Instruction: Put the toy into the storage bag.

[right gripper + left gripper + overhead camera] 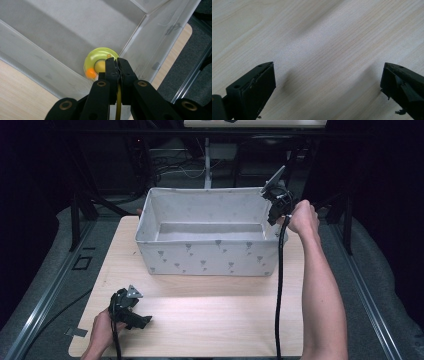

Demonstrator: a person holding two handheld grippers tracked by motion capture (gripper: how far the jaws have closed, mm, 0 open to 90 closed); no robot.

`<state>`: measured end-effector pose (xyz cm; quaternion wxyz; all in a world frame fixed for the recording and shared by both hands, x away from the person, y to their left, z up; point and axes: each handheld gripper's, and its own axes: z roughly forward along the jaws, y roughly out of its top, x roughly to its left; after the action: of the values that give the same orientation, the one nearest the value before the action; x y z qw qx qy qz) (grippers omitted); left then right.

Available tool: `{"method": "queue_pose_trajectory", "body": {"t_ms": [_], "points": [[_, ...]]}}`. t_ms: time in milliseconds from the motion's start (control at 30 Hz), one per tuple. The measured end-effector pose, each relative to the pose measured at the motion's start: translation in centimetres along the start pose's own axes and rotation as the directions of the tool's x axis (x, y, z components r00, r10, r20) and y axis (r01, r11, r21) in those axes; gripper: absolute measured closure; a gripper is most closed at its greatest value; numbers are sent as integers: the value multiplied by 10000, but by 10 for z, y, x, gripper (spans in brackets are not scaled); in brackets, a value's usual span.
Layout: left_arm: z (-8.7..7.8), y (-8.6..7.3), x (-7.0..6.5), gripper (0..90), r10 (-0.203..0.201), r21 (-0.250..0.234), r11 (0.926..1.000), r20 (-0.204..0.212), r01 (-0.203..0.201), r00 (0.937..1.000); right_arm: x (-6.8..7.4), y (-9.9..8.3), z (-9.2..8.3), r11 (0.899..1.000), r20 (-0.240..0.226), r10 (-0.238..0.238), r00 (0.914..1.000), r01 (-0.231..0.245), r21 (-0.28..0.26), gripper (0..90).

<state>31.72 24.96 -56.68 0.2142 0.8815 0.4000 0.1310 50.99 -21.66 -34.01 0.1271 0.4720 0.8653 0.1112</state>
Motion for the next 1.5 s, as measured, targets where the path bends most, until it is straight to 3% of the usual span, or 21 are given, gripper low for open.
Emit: {"method": "queue_pose_trajectory", "body": {"t_ms": [333,567,767,933,967,1000,1033,1200,1333,1500], "points": [[-1,0,0,1,-11,-12,10000,-60,10,10000,1,-7,18,9999,-149,35,9999,-33,152,875],[0,0,-2,1,34,23,10000,-35,-34,10000,-1,-9,17,9998,-212,168,9996,-166,92,864],[1,0,-1,1,9,57,10000,-6,-9,10000,-4,-10,9,9993,-277,336,9991,-340,-150,751],[1,0,-1,1,0,0,10000,-3,0,10000,-4,-9,-6,9977,-393,476,9981,-494,-466,593],[1,0,-1,1,-3,-6,10000,0,3,10000,-2,-9,-11,9971,-573,509,9971,-540,-543,528],[1,0,-1,1,-2,0,10000,6,2,10000,-2,-9,-11,9971,-573,509,9971,-540,-543,528],[1,0,-1,1,-1,-6,10000,4,1,10000,0,-9,-18,9953,-614,525,9967,-572,-785,459],[1,0,-1,1,-6,5,10000,12,6,10000,8,-7,-35,9917,-790,453,9958,-543,-1164,323],[1,0,-1,1,-16,-13,10000,9,17,10000,14,-7,-42,9890,-914,443,9948,-566,-1365,263],[0,0,-1,1,-19,-15,10000,-14,19,10000,28,-8,-52,9879,-1078,54,9942,-220,-1534,187]]}}
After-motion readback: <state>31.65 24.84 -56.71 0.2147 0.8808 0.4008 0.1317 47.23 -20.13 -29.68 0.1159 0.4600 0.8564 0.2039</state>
